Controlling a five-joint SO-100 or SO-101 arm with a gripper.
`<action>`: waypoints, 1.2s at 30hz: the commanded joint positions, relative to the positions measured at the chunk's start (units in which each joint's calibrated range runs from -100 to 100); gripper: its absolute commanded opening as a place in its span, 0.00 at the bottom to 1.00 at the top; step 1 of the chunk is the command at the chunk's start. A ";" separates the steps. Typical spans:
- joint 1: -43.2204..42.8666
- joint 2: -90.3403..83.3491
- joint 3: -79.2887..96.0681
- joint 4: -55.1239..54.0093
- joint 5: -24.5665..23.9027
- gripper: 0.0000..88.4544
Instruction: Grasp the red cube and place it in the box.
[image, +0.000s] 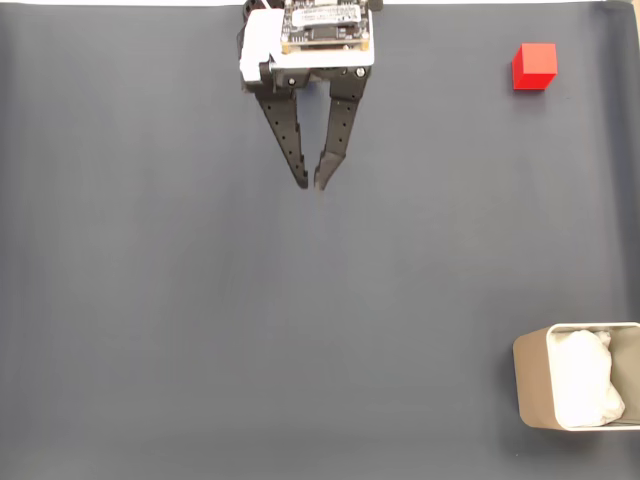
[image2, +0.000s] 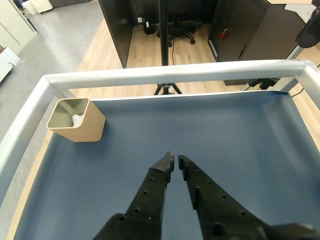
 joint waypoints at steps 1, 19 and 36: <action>-0.18 3.18 -6.61 -0.36 0.34 0.00; -2.38 8.47 -9.35 -3.80 1.17 0.00; -13.60 6.91 -4.78 -5.61 1.90 0.00</action>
